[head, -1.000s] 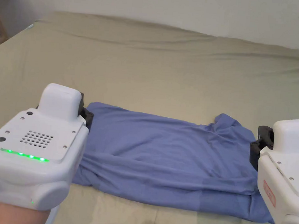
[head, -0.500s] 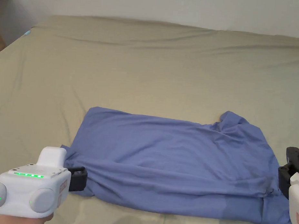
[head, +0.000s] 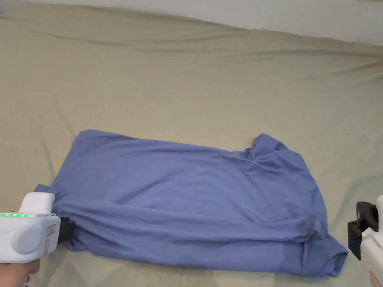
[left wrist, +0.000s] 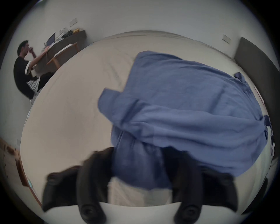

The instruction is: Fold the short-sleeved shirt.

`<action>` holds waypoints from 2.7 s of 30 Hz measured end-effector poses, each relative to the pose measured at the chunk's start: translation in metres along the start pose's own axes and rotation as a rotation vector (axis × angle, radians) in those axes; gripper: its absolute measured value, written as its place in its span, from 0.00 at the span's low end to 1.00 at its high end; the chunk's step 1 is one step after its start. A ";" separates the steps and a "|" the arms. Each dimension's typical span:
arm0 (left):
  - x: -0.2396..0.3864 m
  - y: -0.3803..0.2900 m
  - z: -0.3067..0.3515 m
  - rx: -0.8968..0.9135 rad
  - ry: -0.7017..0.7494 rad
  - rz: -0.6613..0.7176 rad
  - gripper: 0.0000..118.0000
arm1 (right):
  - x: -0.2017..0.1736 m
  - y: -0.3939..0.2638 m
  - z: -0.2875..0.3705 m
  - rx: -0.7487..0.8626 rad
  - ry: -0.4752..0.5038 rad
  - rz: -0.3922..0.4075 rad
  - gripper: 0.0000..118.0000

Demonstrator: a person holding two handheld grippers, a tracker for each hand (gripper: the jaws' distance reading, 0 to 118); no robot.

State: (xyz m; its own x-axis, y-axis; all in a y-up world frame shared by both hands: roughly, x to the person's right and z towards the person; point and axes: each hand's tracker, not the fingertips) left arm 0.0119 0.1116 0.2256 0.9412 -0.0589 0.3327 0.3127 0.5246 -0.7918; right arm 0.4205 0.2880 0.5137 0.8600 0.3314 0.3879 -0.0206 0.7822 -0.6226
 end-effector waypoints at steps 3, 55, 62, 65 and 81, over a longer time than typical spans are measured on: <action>0.010 0.001 0.013 0.039 0.026 -0.041 0.08 | 0.010 -0.008 -0.026 -0.081 0.000 -0.035 0.21; -0.008 -0.137 0.089 -0.163 0.010 -0.152 0.08 | 0.020 -0.187 -0.040 -0.744 0.228 -0.310 0.11; -0.008 -0.126 0.092 -0.164 0.040 -0.140 0.59 | 0.023 -0.179 -0.046 -0.706 0.146 -0.278 0.64; -0.016 -0.115 0.107 -0.104 0.048 -0.123 0.98 | 0.031 -0.156 -0.033 -0.588 0.125 -0.254 0.86; 0.041 0.003 0.299 0.831 -0.096 0.052 0.60 | 0.005 0.048 0.115 0.331 0.033 -0.062 0.82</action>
State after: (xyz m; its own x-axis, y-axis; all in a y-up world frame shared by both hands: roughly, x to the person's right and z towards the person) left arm 0.0132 0.3644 0.3900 0.9252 0.0354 0.3779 0.0379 0.9820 -0.1848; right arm 0.3653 0.3880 0.5636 0.8808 0.2648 0.3926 -0.1273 0.9310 -0.3422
